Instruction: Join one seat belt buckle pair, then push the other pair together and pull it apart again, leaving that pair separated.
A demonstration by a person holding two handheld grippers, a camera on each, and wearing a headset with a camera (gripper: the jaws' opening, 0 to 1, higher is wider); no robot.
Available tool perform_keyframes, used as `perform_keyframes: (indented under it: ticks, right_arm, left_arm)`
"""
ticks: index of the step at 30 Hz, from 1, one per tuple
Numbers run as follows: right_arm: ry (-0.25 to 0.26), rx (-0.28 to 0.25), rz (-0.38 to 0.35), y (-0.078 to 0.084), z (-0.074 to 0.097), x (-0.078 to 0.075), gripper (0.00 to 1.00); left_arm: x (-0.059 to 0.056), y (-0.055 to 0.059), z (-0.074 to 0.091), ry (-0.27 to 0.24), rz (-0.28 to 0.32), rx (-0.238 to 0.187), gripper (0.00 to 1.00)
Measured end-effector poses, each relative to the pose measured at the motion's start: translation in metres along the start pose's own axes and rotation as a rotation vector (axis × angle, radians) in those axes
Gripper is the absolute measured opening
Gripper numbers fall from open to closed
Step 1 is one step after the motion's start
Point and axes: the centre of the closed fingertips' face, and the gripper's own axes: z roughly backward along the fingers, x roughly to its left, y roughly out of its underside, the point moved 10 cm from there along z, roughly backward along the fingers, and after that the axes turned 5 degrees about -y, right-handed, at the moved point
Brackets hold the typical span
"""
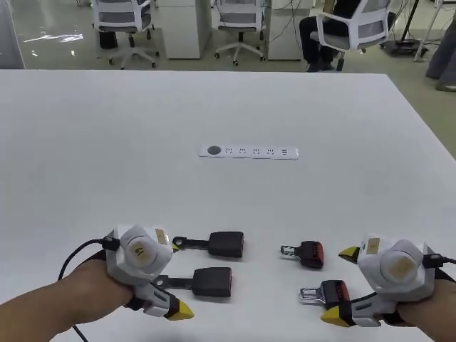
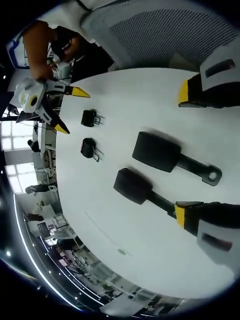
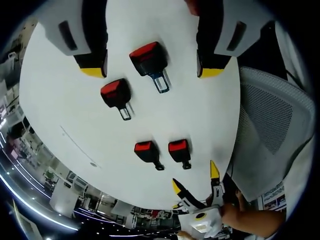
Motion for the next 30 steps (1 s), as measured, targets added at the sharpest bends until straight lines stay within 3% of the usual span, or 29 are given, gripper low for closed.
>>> perform_keyframes:
  ticks: [10,21,30]
  right_arm:
    - [-0.038,0.036,0.028,-0.003,-0.007,-0.005,0.65]
    - [-0.096,0.086,0.075,0.001,-0.017,-0.013,0.54]
    - [-0.139,0.121,0.078,0.01,-0.019,-0.02,0.47]
  left_arm:
    - [0.01,-0.01,-0.013,0.032,-0.017,0.014,0.73]
    - [0.013,-0.015,-0.031,0.117,-0.14,0.07,0.61]
    - [0.019,-0.015,-0.048,0.166,-0.174,0.104,0.54]
